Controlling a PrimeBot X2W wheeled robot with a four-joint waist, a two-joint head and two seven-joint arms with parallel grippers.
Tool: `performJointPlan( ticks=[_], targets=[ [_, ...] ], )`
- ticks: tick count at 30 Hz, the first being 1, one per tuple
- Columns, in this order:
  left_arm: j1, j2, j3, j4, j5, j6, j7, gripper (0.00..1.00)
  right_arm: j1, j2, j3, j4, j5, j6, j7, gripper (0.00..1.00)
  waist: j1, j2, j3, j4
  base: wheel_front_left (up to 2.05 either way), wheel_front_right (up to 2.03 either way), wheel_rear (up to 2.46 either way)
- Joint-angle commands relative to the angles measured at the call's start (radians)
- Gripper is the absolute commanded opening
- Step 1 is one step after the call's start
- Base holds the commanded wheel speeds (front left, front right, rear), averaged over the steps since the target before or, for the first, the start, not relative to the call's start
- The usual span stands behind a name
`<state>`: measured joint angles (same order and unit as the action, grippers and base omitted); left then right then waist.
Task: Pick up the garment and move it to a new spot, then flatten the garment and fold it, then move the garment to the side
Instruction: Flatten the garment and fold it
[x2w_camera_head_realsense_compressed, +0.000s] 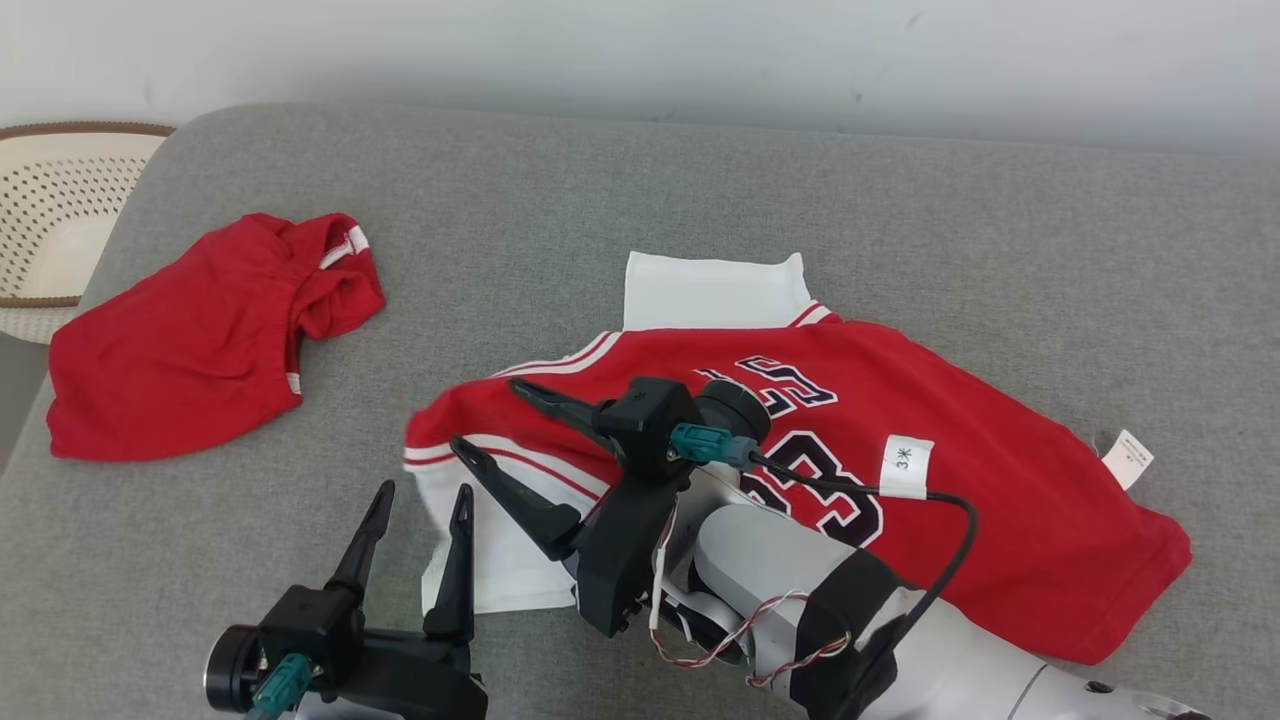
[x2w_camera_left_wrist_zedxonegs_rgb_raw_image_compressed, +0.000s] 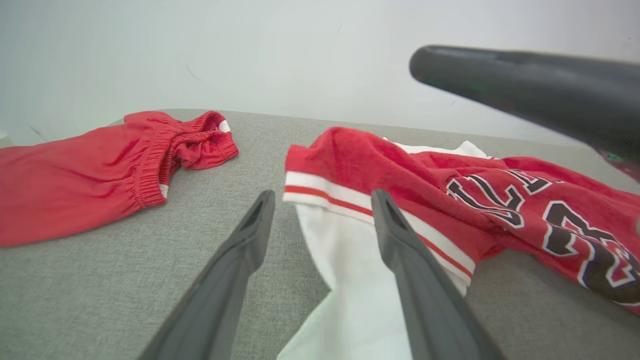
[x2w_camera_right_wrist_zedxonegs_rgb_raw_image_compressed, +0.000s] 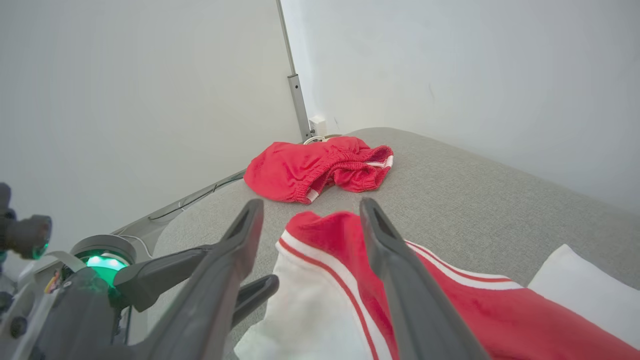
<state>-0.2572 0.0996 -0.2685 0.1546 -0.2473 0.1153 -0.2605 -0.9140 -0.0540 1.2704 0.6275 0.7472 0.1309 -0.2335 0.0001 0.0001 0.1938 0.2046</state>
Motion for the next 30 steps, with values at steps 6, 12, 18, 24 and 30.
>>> performJointPlan(
  ticks=[6,12,18,24,30],
  targets=[
    [0.007,0.016,0.012,0.0,0.006,0.009,-0.006,1.0,-0.004,-0.004,-0.016,0.008,0.047,0.0,-0.03,1.0,-0.0001,-0.0001,-0.017,-0.023,0.0,0.0,0.0],
    [0.024,0.037,0.036,-0.021,0.006,0.02,-0.006,1.0,0.13,-0.133,-0.297,-0.147,-0.017,0.0,-0.031,1.0,-0.0001,-0.0001,-0.038,-0.054,0.0,0.0,0.0],
    [0.048,0.064,0.063,-0.05,-0.001,0.035,-0.006,1.0,0.33,-0.207,-0.618,-0.288,-0.152,0.0,-0.031,1.0,-0.0001,-0.0001,-0.052,-0.097,0.0,0.0,0.0],
    [0.06,0.086,0.07,-0.071,0.002,0.041,0.002,1.0,0.492,-0.215,-0.849,-0.389,-0.277,0.0,-0.031,1.0,-0.0001,-0.0001,-0.062,-0.128,0.0,0.0,0.0],
    [0.086,0.106,0.07,-0.094,0.007,0.045,0.011,1.0,0.633,-0.217,-0.98,-0.462,-0.38,0.0,-0.026,1.0,-0.0001,-0.0001,-0.074,-0.159,0.0,0.0,0.0]
  ],
)
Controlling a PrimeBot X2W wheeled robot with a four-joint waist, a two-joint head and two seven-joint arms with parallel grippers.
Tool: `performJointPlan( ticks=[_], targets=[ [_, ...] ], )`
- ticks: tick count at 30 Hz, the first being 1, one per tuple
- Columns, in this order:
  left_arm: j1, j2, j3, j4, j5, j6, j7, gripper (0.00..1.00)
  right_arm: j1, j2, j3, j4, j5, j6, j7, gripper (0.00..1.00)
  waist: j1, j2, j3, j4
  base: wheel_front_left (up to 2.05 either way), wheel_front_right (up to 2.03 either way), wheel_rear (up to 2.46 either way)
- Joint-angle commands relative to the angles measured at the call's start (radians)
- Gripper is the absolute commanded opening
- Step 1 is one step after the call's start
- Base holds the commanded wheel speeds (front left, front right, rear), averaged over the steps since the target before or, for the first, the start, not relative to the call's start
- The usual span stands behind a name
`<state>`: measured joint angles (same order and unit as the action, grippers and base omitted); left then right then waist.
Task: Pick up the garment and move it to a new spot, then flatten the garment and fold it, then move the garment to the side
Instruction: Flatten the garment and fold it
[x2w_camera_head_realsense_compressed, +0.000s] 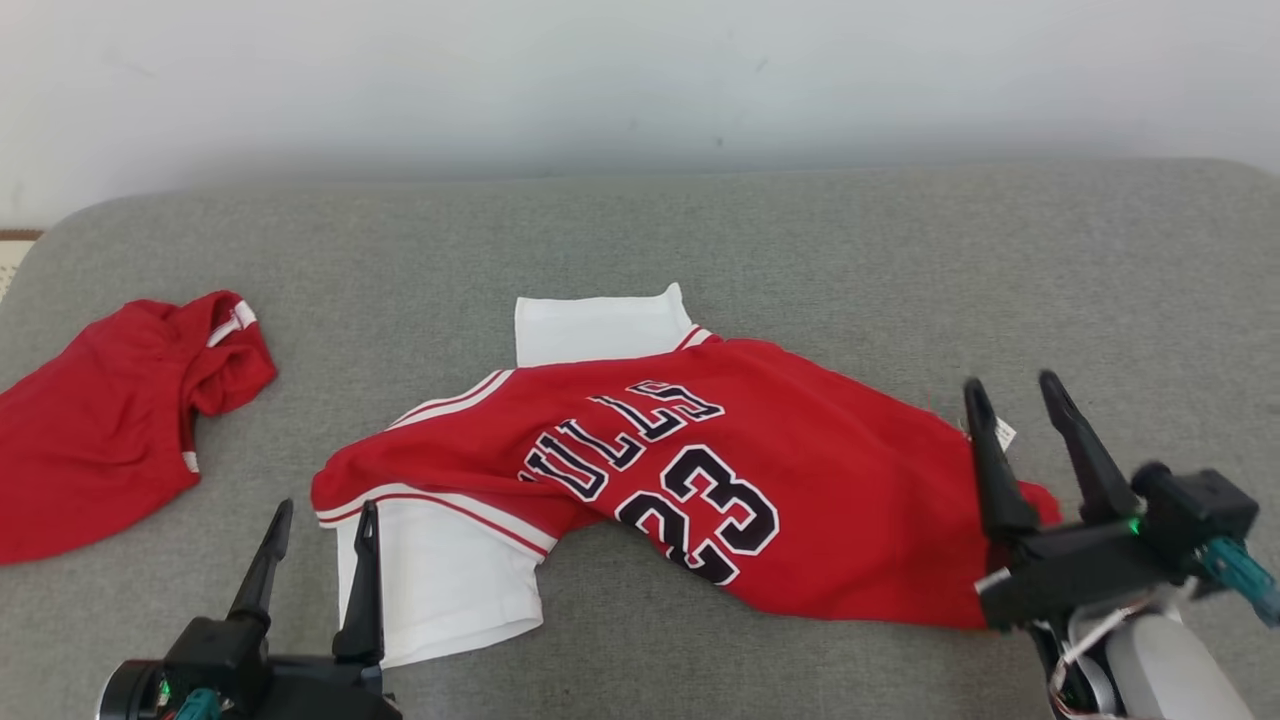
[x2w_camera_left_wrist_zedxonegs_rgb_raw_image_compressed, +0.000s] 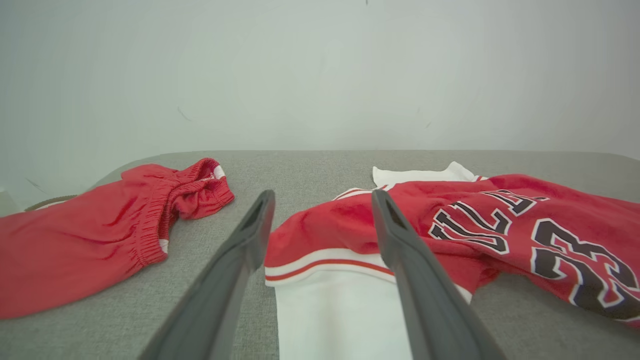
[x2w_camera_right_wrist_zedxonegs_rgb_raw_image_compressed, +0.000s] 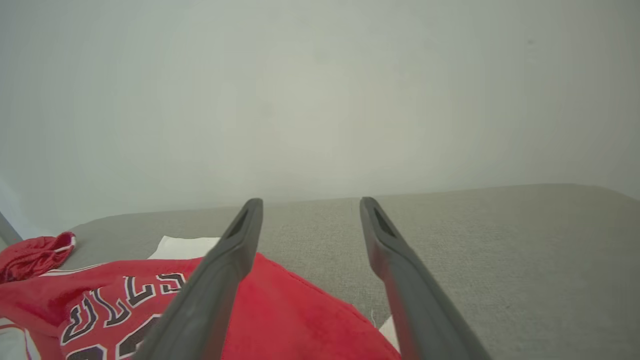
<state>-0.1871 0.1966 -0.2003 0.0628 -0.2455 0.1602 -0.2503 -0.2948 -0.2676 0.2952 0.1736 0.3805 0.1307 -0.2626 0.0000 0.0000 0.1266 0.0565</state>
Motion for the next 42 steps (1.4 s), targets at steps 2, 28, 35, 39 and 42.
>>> performJointPlan(
  ticks=[2,28,35,39,42],
  targets=[
    [0.027,0.016,0.004,-0.01,0.005,0.003,0.003,1.0,0.061,0.0,-0.035,-0.032,-0.037,0.0,0.013,1.0,0.0,0.0,-0.011,-0.019,0.0,0.0,0.0],
    [0.14,0.071,0.005,-0.037,-0.006,0.025,0.045,1.0,0.413,0.081,-0.092,-0.303,-0.241,0.0,0.156,1.0,0.0,0.0,-0.095,-0.052,0.0,0.0,0.0],
    [0.129,0.07,0.0,-0.045,-0.008,0.033,0.05,1.0,0.419,0.081,-0.094,-0.333,-0.243,0.0,0.172,1.0,0.0,0.0,-0.085,-0.053,0.0,0.0,0.0],
    [0.119,0.067,-0.005,-0.045,-0.008,0.035,0.049,1.0,0.415,0.076,-0.093,-0.336,-0.242,0.0,0.175,1.0,0.0,0.0,-0.079,-0.051,0.0,0.0,0.0],
    [0.115,0.066,-0.007,-0.042,-0.01,0.036,0.045,1.0,0.41,0.069,-0.088,-0.336,-0.245,0.0,0.18,1.0,0.0,0.0,-0.076,-0.048,0.0,0.0,0.0]
  ],
)
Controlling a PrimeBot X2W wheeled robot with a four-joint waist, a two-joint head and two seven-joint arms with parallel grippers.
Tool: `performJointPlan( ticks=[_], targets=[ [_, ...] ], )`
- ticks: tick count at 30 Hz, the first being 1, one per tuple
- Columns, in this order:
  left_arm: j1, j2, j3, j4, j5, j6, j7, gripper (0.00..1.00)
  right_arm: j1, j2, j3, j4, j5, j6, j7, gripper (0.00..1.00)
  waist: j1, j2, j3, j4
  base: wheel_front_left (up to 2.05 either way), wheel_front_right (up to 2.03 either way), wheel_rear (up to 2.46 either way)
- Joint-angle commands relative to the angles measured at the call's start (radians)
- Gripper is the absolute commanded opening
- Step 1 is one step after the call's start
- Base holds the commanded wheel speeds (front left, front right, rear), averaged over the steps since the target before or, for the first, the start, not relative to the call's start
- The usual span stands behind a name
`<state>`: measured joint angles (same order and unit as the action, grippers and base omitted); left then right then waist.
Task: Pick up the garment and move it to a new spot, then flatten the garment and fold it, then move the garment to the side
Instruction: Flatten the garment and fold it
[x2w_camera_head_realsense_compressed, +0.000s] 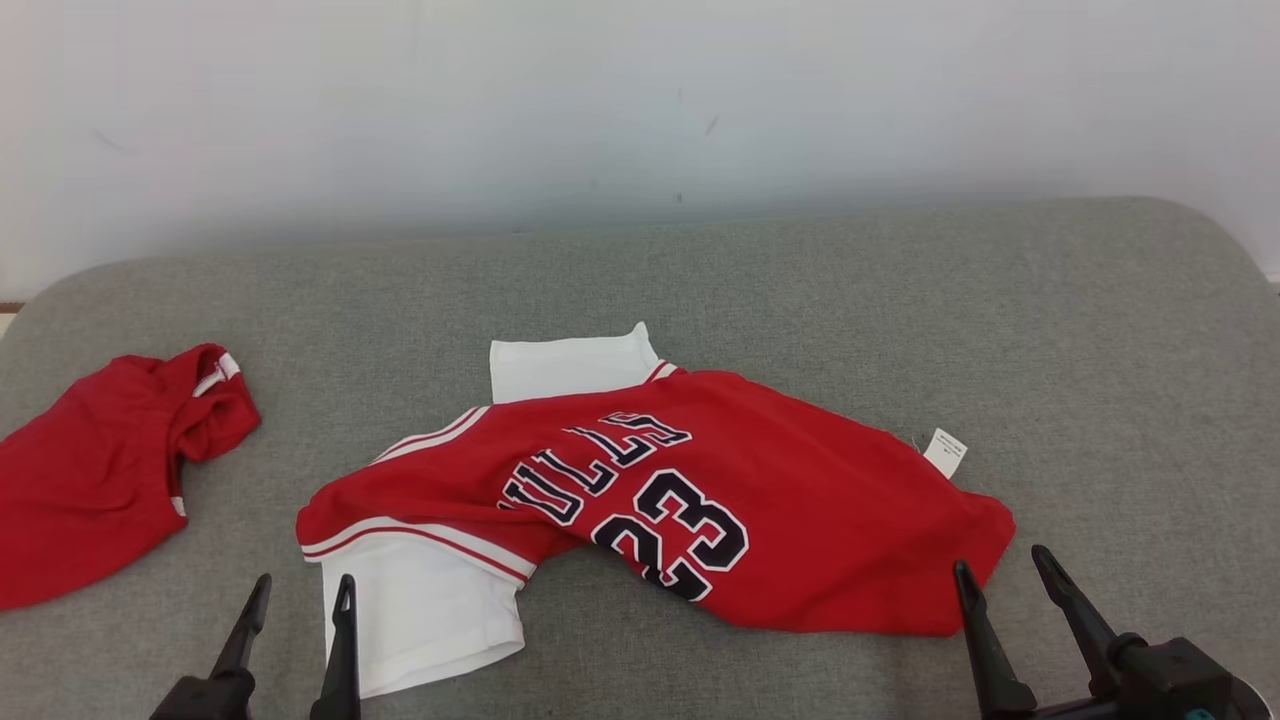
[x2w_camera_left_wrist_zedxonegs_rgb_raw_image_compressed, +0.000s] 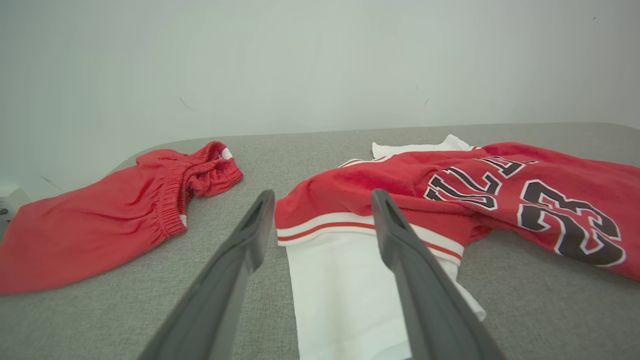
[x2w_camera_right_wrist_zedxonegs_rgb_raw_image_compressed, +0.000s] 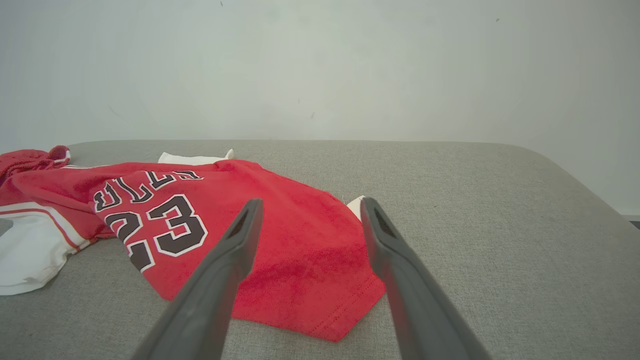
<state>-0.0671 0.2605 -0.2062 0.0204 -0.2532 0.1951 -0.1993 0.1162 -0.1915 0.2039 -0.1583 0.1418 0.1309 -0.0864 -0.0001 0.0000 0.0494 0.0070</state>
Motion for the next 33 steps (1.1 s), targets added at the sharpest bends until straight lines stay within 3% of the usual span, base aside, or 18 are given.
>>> performJointPlan(
  ticks=[1,16,27,33],
  targets=[
    [-0.008,0.001,-0.001,0.001,-0.004,0.002,-0.007,1.0,-0.002,-0.011,0.008,-0.004,-0.008,0.0,0.006,1.0,0.0001,0.0,0.003,0.003,0.0,0.0,0.0],
    [-0.036,-0.011,-0.017,0.008,-0.01,0.003,-0.023,1.0,-0.056,-0.081,0.084,0.028,0.002,0.0,0.032,1.0,0.0001,0.0,0.037,0.028,0.0,0.0,0.0],
    [-0.086,-0.029,-0.036,0.033,-0.016,-0.011,-0.041,1.0,-0.17,-0.233,0.348,0.17,0.019,0.0,0.087,1.0,0.0001,0.0,0.1,0.056,0.0,0.0,0.0],
    [-0.108,-0.043,-0.043,0.05,-0.017,-0.014,-0.05,1.0,-0.23,-0.284,0.42,0.278,0.026,0.0,0.097,1.0,0.0001,0.0,0.119,0.067,0.0,0.0,0.0]
  ],
)
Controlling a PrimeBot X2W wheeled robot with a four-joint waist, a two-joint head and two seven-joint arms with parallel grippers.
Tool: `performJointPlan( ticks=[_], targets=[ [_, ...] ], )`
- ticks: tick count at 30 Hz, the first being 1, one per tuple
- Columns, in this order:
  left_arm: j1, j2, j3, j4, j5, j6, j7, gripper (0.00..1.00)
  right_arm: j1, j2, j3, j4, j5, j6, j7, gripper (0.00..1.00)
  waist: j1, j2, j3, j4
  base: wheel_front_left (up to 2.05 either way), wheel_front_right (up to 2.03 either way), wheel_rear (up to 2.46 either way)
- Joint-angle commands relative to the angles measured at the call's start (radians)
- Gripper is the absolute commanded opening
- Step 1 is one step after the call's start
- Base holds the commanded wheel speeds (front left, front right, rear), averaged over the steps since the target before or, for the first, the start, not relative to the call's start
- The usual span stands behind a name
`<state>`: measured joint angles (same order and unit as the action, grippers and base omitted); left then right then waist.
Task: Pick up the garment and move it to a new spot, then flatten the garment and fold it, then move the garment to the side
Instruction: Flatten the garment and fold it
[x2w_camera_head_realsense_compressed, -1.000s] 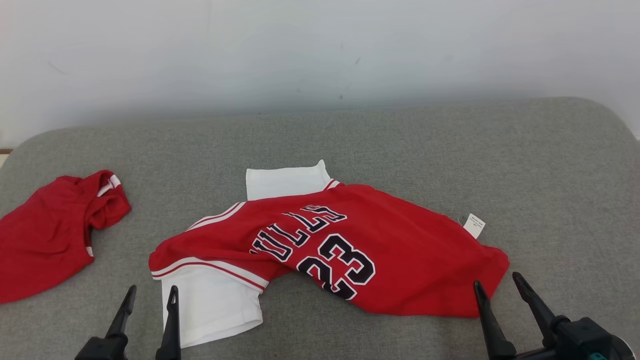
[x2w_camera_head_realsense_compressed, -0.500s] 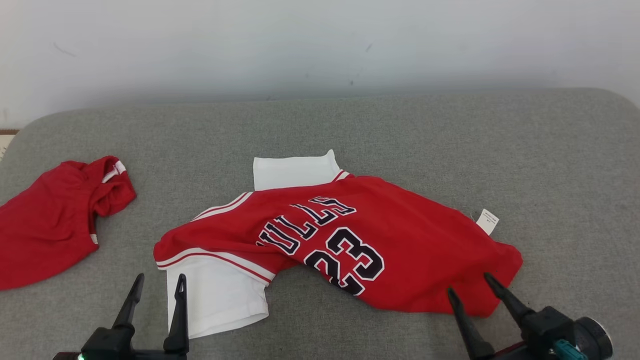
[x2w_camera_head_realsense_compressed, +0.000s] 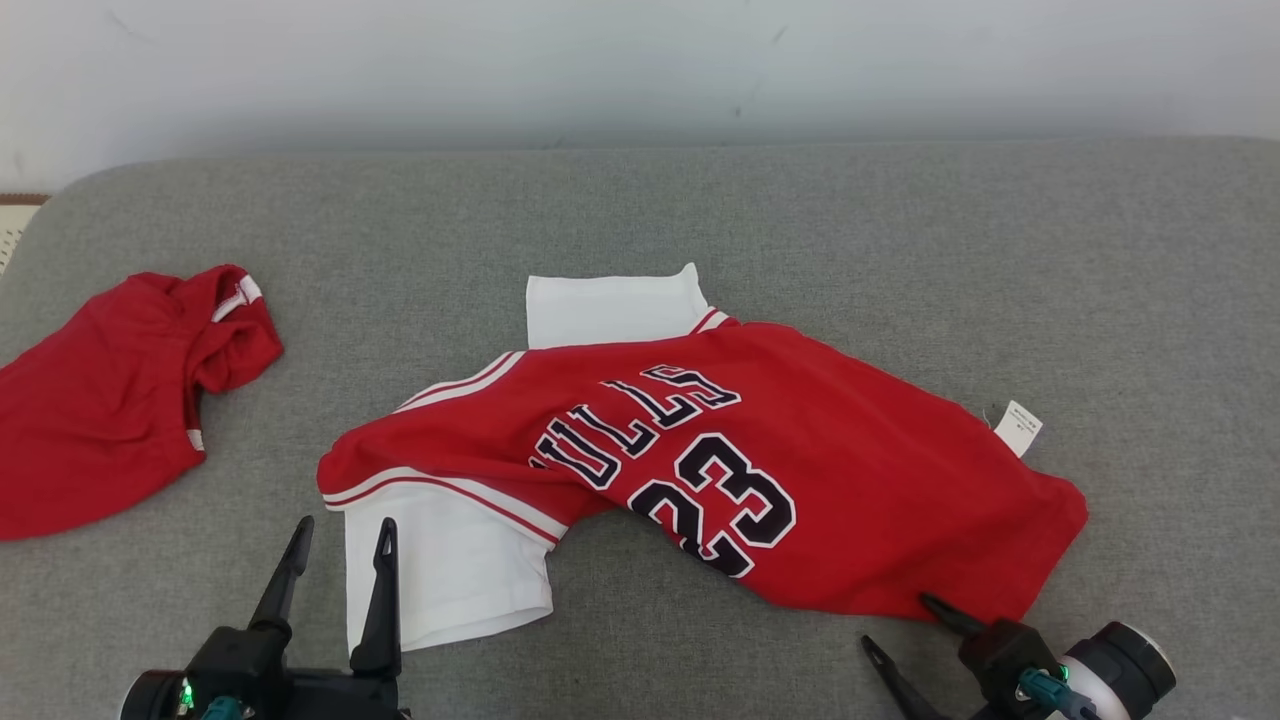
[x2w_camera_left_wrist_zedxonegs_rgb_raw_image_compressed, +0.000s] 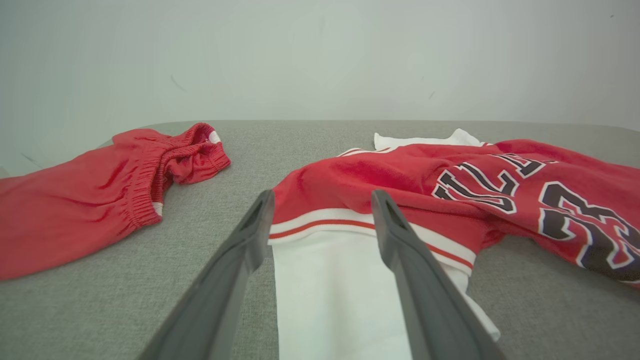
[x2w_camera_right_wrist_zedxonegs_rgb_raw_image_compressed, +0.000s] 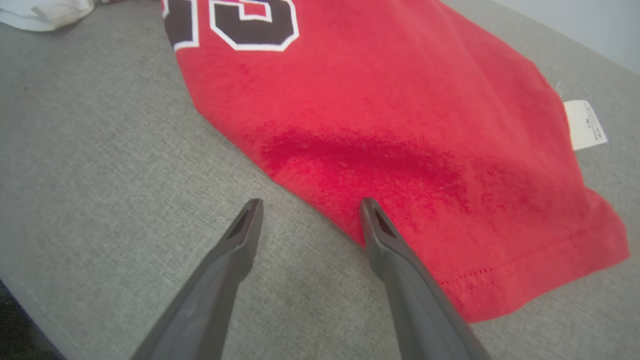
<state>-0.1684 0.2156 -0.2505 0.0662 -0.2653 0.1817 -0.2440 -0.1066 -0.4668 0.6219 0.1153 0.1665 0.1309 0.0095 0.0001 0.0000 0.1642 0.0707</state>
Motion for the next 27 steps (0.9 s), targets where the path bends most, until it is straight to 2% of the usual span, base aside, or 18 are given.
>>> performJointPlan(
  ticks=[1,3,4,5,6,11,15,18,27],
  targets=[
    [-0.01,0.0,0.0,0.006,-0.006,-0.001,-0.007,1.0,-0.017,-0.012,0.009,0.021,0.002,0.0,0.003,1.0,-0.0001,0.0,0.007,0.004,0.0,0.0,0.0],
    [-0.014,-0.002,0.0,0.01,-0.007,-0.002,-0.009,1.0,-0.036,-0.019,0.018,0.052,0.004,0.0,0.004,0.99,-0.0001,0.0,0.011,0.005,0.0,0.0,0.0],
    [-0.016,-0.003,0.001,0.012,-0.007,-0.002,-0.011,1.0,-0.044,-0.02,0.022,0.066,0.008,0.0,0.008,0.62,-0.0001,0.0,0.012,0.005,0.0,0.0,0.0],
    [-0.017,-0.003,0.001,0.013,-0.007,-0.002,-0.012,1.0,-0.05,-0.021,0.026,0.077,0.012,0.0,0.012,0.45,-0.0001,0.0,0.013,0.004,0.0,0.0,0.0],
    [-0.018,-0.004,0.002,0.014,-0.008,-0.002,-0.013,1.0,-0.059,-0.022,0.03,0.084,0.015,0.0,0.013,0.0,-0.0001,0.0,0.013,0.003,0.0,0.0,0.0],
    [-0.021,-0.004,0.006,0.02,-0.009,-0.003,-0.015,1.0,-0.091,-0.03,0.044,0.091,0.041,0.0,0.021,0.0,-0.0001,0.0,0.014,-0.005,0.0,0.0,0.0],
    [-0.023,-0.004,0.009,0.019,-0.008,-0.001,-0.017,1.0,-0.105,-0.044,0.047,0.058,0.061,0.0,0.029,0.0,-0.0001,0.0,0.016,-0.013,0.0,0.0,0.0],
    [-0.026,-0.002,0.013,0.016,-0.007,0.002,-0.019,1.0,-0.113,-0.07,0.069,-0.014,0.09,0.0,0.056,0.0,-0.0001,0.0,0.02,-0.022,0.0,0.0,0.0],
    [-0.013,0.013,0.034,0.003,-0.007,0.011,-0.022,1.0,-0.146,-0.287,0.11,-0.422,0.314,0.0,0.366,0.0,-0.0001,0.0,0.024,-0.056,0.0,0.0,0.0]
  ],
)
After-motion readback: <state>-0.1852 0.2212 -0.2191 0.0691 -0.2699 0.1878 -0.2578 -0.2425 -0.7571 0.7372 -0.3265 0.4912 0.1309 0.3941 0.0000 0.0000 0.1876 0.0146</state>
